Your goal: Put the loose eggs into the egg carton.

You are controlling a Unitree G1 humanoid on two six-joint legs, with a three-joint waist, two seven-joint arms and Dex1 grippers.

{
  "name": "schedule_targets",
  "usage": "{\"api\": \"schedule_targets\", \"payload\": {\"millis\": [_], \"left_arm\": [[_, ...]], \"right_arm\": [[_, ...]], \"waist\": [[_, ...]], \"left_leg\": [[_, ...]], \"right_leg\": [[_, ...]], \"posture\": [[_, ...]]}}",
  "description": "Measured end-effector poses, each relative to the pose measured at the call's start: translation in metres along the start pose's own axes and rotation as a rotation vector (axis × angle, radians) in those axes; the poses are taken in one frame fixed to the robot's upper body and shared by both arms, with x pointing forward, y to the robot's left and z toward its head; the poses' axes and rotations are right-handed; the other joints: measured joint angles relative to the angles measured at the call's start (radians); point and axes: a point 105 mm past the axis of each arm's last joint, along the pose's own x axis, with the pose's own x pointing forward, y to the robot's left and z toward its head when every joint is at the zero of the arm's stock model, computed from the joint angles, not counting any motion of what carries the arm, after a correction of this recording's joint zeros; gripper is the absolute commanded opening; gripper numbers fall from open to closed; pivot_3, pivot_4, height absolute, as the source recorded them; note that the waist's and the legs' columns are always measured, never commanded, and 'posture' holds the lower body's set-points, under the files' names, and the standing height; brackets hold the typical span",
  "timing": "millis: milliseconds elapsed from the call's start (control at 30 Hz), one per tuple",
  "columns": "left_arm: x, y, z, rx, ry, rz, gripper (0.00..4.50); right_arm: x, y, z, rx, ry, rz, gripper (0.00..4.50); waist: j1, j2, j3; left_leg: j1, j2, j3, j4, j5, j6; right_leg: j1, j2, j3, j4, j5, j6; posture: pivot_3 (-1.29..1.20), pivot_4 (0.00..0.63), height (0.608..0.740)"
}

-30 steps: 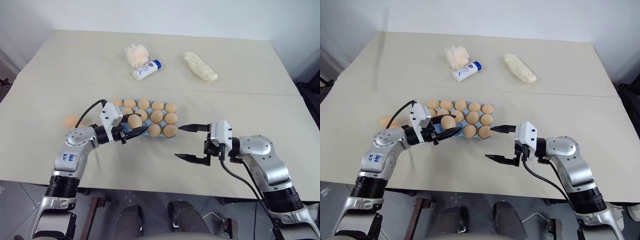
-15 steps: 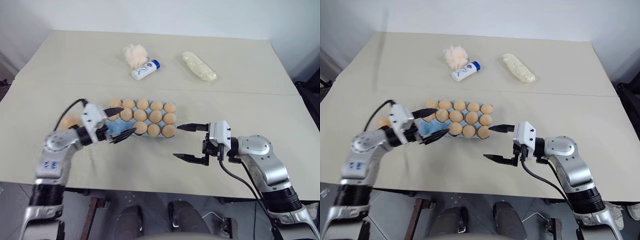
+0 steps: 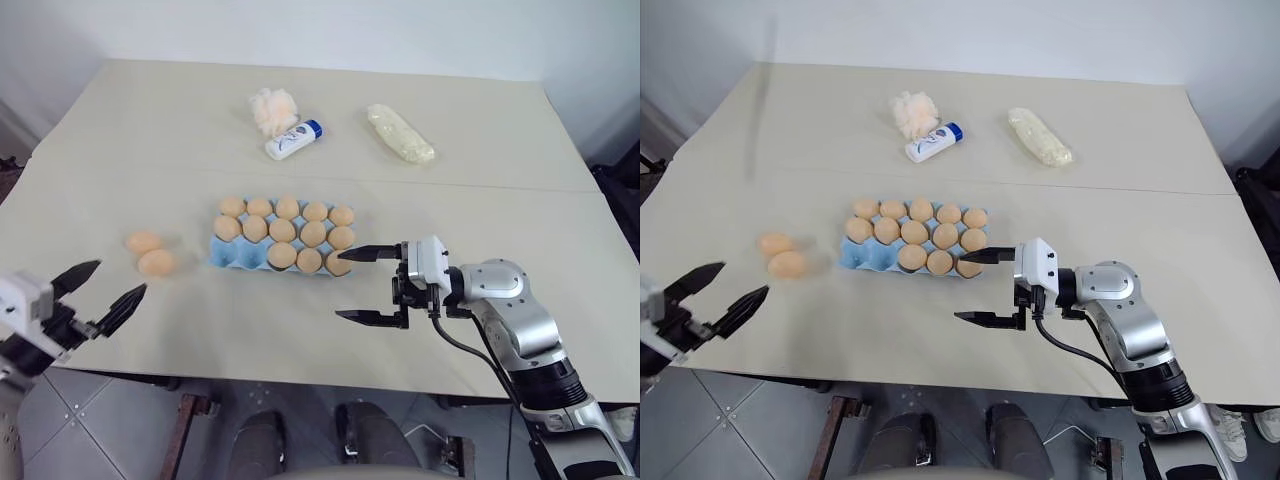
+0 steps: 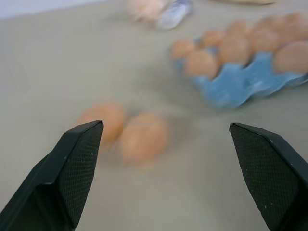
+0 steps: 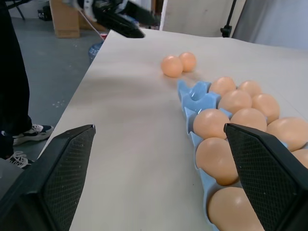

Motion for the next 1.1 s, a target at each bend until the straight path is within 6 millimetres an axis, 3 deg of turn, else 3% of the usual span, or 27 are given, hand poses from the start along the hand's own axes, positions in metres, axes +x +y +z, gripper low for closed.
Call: {"api": "schedule_targets", "payload": {"millis": [133,200,300,433,600,933,1033,1100], "left_arm": [[-0.023,0.013,-0.016,-0.030,0.024,0.116,4.47],[-0.022,0.015,-0.018,-0.030,0.023,0.134,4.47],[-0.007,0.014,-0.016,-0.026,0.001,0.123,4.47],[0.030,0.005,-0.009,-0.026,-0.036,0.040,4.47],[0.068,-0.005,-0.015,-0.049,-0.020,-0.045,4.47],[0.089,-0.019,-0.030,-0.050,0.036,-0.121,4.47],[0.090,-0.020,-0.031,-0.048,0.042,-0.126,3.88],[0.090,-0.019,-0.033,-0.052,0.045,-0.122,3.24]], "right_arm": [[-0.001,0.000,-0.002,0.008,0.002,0.006,4.50],[-0.001,0.000,-0.003,0.013,0.004,0.007,4.50],[-0.002,-0.001,-0.004,0.017,0.007,0.004,4.50],[-0.002,-0.003,-0.002,0.009,0.007,0.003,4.50],[-0.002,-0.004,-0.002,0.001,0.012,-0.005,4.50],[-0.001,-0.004,0.000,-0.004,0.008,-0.036,4.50],[-0.001,-0.004,0.000,-0.006,0.007,-0.043,4.50],[-0.001,-0.005,0.000,-0.005,0.007,-0.049,4.50]], "waist": [[0.002,0.000,0.000],[0.005,0.000,0.000],[0.005,0.000,0.000],[0.004,0.000,0.000],[-0.002,-0.001,0.000],[0.003,-0.001,0.000],[0.002,-0.001,0.000],[0.002,-0.001,0.000]], "left_leg": [[0.000,-0.001,0.000,-0.001,0.000,0.000],[0.000,-0.001,-0.002,-0.001,0.000,0.000],[0.000,-0.002,-0.002,-0.001,0.001,0.001],[0.000,-0.002,-0.003,-0.003,0.001,0.001],[-0.001,-0.002,-0.002,-0.007,0.001,0.001],[-0.001,-0.002,-0.003,-0.006,0.001,0.001],[-0.001,-0.002,-0.003,-0.006,0.002,0.000],[-0.001,-0.002,-0.003,-0.006,0.002,0.000]], "right_leg": [[0.000,-0.001,-0.001,-0.002,0.000,0.000],[0.001,-0.002,-0.002,-0.002,0.000,-0.001],[0.002,-0.003,-0.004,-0.003,0.001,-0.001],[0.001,-0.004,-0.005,-0.003,0.001,-0.001],[-0.001,-0.003,-0.006,-0.005,0.001,-0.001],[-0.001,-0.004,-0.009,-0.005,0.001,-0.001],[0.000,-0.004,-0.009,-0.003,0.001,-0.001],[-0.001,-0.004,-0.009,-0.003,0.001,-0.001]], "posture": [[0.00,0.150,0.740],[0.00,0.150,0.740],[0.00,0.150,0.740],[0.00,0.150,0.740],[0.00,0.150,0.740],[0.00,0.150,0.740],[0.00,0.150,0.740],[0.00,0.150,0.740]]}}
